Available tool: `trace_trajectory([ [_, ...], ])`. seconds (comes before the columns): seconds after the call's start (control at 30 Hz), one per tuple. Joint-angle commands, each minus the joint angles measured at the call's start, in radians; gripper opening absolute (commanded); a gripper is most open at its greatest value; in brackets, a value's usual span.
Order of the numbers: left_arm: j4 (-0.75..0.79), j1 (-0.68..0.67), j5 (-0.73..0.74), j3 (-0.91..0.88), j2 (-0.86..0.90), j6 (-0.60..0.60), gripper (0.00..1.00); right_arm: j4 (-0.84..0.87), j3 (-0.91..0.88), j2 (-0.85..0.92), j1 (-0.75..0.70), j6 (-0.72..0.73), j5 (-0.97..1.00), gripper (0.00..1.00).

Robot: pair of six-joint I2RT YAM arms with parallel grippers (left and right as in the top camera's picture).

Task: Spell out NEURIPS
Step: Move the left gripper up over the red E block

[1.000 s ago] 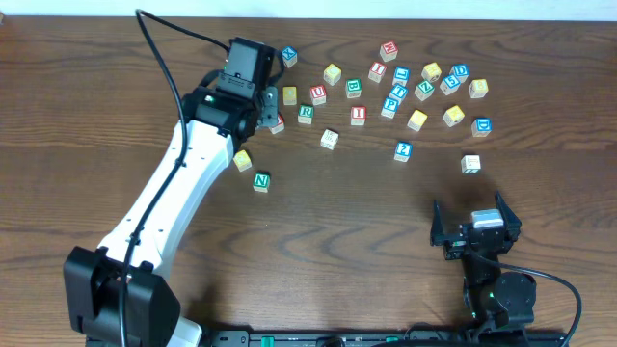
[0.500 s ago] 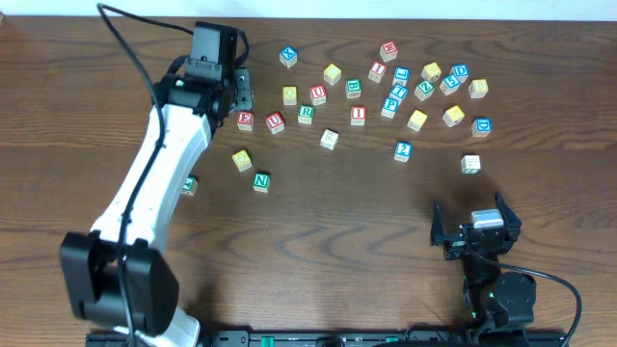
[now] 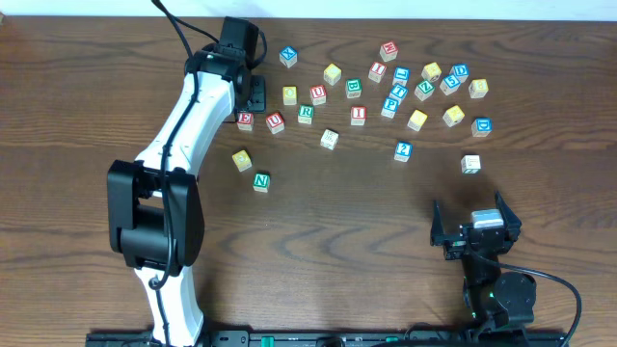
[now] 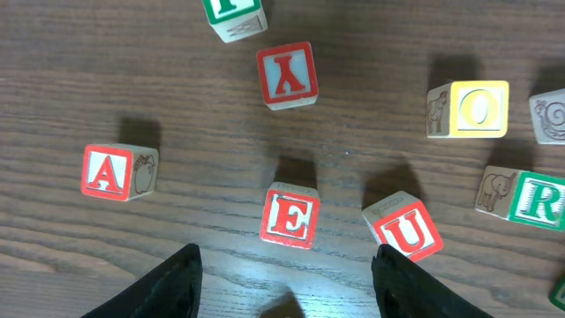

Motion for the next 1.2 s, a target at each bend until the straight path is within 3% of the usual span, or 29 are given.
trace_trajectory([
  [0.0, -0.010, 0.003, 0.006, 0.034, 0.010, 0.010, 0.61, -0.004, -0.002, -0.005, -0.009, -0.007, -0.001, 0.99],
  [1.17, -0.045, 0.005, 0.006, 0.032, 0.140, 0.029, 0.60, -0.004, -0.002, -0.005, -0.009, -0.007, -0.001, 0.99],
])
